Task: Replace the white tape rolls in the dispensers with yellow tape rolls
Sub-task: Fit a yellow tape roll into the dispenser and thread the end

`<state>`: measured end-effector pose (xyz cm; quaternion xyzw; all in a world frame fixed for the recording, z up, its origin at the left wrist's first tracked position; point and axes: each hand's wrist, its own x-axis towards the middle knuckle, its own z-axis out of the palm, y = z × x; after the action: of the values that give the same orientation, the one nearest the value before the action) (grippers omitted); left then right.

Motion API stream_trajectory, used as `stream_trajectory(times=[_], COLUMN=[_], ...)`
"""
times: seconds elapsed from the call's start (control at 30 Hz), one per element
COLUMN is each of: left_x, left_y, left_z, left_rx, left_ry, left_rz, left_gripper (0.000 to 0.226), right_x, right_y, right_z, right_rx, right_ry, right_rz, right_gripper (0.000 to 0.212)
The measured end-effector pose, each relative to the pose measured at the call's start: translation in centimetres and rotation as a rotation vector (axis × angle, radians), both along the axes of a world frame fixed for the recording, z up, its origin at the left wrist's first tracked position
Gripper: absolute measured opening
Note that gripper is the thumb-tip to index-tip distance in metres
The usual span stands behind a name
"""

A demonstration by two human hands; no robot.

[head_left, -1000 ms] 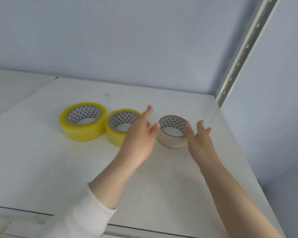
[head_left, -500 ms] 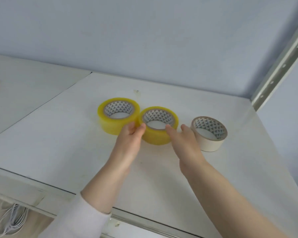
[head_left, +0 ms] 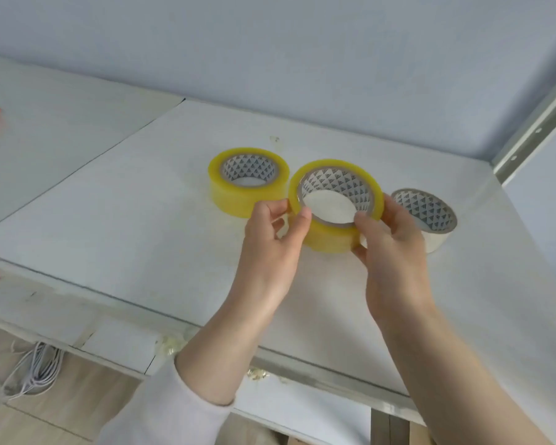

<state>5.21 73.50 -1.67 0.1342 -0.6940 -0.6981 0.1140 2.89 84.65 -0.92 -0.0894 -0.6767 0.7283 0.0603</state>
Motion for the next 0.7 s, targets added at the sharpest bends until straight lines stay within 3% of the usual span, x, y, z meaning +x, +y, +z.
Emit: stream_trajectory(times=[0.23, 0.37, 0.53, 0.7], left_x=[8.1, 15.1, 24.3, 32.2], left_y=[-4.1, -7.1, -9.0, -11.3], left_z=[0.3, -1.6, -5.2, -7.6], left_rx=[0.298, 0.308, 0.366, 0.426], left_ry=[0.01, -0.026, -0.049, -0.053], left_rz=[0.028, 0.058, 0.349, 0.635], left_gripper=[0.057, 0.055, 0.043, 0.044], right_x=[7.5, 11.6, 16.2, 20.8], right_y=[-1.2, -2.8, -6.8, -11.8], right_z=[0.8, -1.4, -5.0, -7.8], right_rx=[-0.061, -0.035, -0.071, -0.139], right_ry=[0.072, 0.043, -0.12, -0.423], right_rz=[0.28, 0.504, 0.811, 1.061], right_gripper=[0.045, 0.051, 0.046, 0.059])
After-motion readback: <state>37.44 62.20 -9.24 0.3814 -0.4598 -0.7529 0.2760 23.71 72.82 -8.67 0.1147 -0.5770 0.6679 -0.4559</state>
